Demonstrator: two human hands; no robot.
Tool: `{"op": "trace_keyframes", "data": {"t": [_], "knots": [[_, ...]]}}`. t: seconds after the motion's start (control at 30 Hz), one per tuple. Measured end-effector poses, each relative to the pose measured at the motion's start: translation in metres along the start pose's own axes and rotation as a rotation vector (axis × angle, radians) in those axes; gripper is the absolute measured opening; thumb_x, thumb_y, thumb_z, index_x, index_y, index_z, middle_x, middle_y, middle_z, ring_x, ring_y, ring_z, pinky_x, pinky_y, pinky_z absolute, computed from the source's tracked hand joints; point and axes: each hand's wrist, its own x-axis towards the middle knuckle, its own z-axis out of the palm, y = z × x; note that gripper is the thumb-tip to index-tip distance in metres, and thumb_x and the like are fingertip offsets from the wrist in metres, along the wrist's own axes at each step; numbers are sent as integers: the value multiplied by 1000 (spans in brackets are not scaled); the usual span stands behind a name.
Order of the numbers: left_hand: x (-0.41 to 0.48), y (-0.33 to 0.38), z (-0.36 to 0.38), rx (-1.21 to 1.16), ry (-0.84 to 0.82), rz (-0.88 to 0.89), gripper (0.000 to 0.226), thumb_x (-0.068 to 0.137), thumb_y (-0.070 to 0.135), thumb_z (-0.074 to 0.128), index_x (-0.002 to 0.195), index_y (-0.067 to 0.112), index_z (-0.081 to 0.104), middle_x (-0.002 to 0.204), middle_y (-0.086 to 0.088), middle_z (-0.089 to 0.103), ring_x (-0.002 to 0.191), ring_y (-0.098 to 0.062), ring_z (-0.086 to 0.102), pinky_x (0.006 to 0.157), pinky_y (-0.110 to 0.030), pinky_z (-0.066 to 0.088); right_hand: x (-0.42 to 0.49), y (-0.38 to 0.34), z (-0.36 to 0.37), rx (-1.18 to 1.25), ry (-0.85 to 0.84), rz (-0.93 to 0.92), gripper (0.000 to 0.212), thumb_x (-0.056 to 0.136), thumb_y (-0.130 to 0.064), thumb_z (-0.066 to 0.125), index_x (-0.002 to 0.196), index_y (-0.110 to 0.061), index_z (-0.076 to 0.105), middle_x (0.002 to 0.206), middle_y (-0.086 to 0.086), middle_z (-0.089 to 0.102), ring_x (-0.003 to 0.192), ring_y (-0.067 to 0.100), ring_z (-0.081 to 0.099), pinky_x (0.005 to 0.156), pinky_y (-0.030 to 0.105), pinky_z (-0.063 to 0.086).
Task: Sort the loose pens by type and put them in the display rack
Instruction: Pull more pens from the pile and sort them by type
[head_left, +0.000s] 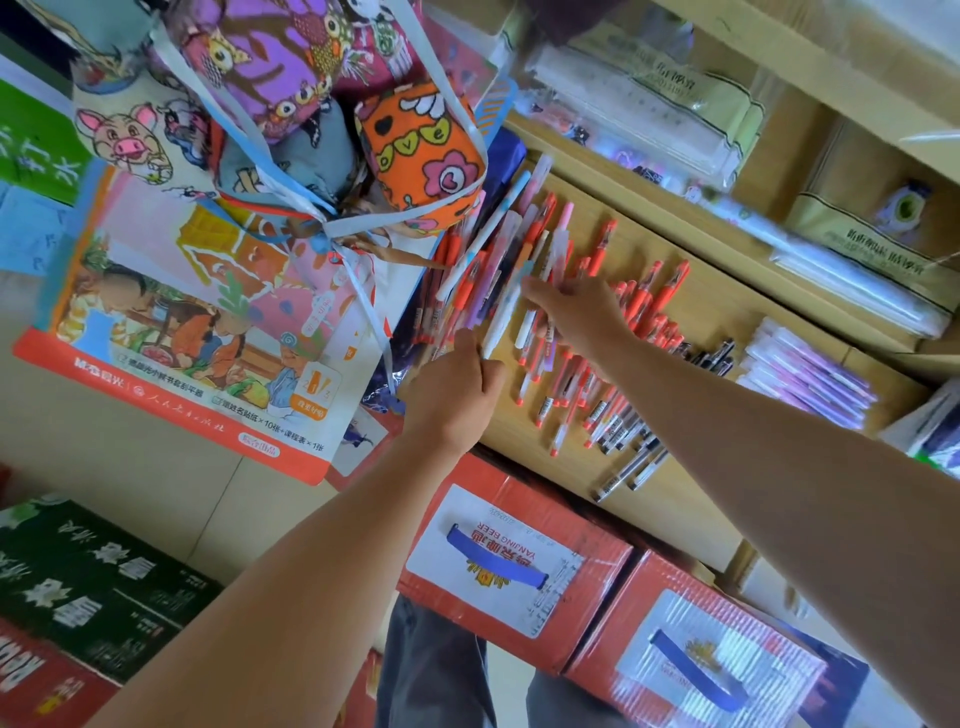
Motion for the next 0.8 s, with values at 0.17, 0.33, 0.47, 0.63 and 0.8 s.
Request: {"op": "trace_keyframes", "data": {"t": [0.17, 0.33, 0.47, 0.63, 0.8], "knots": [[0, 12, -8, 78, 76, 90, 16, 99, 22, 36, 106, 10, 44, 77, -2, 54, 60, -19, 51, 49, -29, 32, -6, -4, -6, 163, -166, 35, 31, 92, -33, 62, 92, -2, 68, 69, 11, 59, 39, 9, 32, 37, 19, 28], [19, 13, -17, 198, 329, -25, 46, 93, 15, 48, 138, 7, 38, 121, -16, 51, 82, -28, 63, 49, -31, 38, -1, -2, -23, 184, -60, 41, 27, 95, -30, 58, 84, -6, 64, 65, 3, 60, 36, 6, 32, 39, 20, 27], [32, 14, -15, 345, 272, -104, 43, 100, 21, 42, 138, 3, 33, 96, -12, 68, 79, -29, 68, 53, -33, 39, 5, -3, -24, 221, -60, 54, 25, 96, -30, 57, 82, -9, 63, 65, 2, 60, 38, 7, 32, 41, 20, 28], [47, 5, -9, 215, 271, -174, 38, 99, 32, 45, 124, 4, 43, 88, -7, 71, 78, -28, 69, 53, -33, 43, 12, 0, -23, 180, -66, 37, 25, 95, -32, 58, 86, -9, 65, 66, 1, 62, 40, 6, 34, 43, 20, 32], [48, 13, -9, 103, 275, -133, 29, 98, 29, 45, 113, 5, 51, 86, -4, 66, 69, -20, 61, 51, -28, 38, 15, 4, -23, 165, -67, 18, 24, 92, -32, 62, 87, -9, 67, 66, 1, 62, 36, 2, 36, 39, 16, 31]]}}
